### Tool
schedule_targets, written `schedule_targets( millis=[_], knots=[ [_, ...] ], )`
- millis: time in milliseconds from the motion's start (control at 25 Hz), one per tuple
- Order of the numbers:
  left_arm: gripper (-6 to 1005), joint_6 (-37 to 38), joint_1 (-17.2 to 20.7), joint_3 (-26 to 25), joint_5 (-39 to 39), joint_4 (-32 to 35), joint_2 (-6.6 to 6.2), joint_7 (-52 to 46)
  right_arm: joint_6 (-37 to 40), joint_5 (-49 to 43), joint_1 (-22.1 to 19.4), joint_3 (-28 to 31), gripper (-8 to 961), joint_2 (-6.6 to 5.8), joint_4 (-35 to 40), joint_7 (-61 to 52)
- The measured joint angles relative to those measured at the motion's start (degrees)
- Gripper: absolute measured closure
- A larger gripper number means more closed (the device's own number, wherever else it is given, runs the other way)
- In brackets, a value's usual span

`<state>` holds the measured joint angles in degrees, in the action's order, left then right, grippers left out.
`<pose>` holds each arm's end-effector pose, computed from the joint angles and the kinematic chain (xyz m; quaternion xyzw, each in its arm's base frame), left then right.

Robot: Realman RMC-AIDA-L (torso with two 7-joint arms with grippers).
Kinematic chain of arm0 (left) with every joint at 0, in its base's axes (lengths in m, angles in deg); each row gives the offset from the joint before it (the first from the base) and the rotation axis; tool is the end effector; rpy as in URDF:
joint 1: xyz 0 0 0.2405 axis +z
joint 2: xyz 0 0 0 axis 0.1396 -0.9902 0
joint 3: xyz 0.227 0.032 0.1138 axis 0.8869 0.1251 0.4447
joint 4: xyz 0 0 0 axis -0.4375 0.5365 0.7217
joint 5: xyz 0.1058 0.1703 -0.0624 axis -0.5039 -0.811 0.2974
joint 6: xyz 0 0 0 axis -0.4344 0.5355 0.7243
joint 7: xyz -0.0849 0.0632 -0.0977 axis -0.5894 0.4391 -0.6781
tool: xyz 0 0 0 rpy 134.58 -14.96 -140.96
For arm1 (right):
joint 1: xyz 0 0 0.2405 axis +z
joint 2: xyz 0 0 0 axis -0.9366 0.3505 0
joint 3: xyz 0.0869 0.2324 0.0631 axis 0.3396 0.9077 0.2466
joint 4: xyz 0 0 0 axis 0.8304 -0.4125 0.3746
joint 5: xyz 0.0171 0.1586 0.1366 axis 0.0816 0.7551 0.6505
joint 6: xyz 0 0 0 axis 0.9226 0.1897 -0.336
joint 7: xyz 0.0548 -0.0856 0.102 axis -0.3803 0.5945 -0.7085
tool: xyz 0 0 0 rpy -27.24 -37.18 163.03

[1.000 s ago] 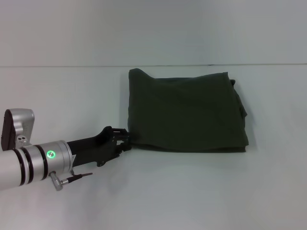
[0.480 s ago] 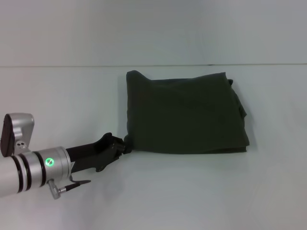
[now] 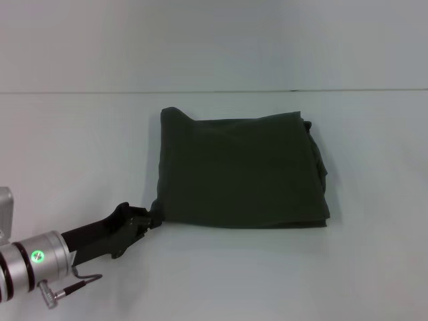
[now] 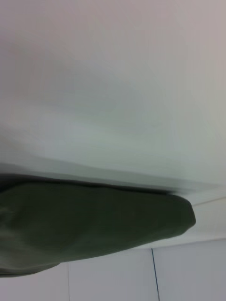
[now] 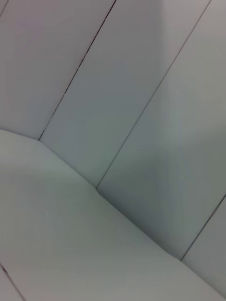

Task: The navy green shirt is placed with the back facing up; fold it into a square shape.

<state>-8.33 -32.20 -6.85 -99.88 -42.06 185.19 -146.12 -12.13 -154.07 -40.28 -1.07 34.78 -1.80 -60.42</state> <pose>-0.3173 0.3077 -0.0585 -0.5592 -0.7599 -0.3211 0.0822 0.3249 0.3704 0.1005 -0.6282 0.5831 0.4610 0.2297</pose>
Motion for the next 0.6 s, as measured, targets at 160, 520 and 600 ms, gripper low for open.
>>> schedule_targets(
  millis=[160,520,600],
  knots=[
    [881,0.8,0.7,-0.4,0.0,0.0,-0.06,0.2,0.0,0.0,0.3,-0.1,32,0.13,0.0,-0.2],
    [812,6.0,3.1,-3.0,-2.3,1.8,-1.6,0.8,-0.1,-0.8,0.3,-0.5,33,-0.13,0.0,-0.3],
    [797,9.8,5.1,-4.8,-2.3,3.7,-1.97,3.3,-0.1,-2.8,0.4,-0.8,33,-0.56,0.1,-0.3]
  ],
)
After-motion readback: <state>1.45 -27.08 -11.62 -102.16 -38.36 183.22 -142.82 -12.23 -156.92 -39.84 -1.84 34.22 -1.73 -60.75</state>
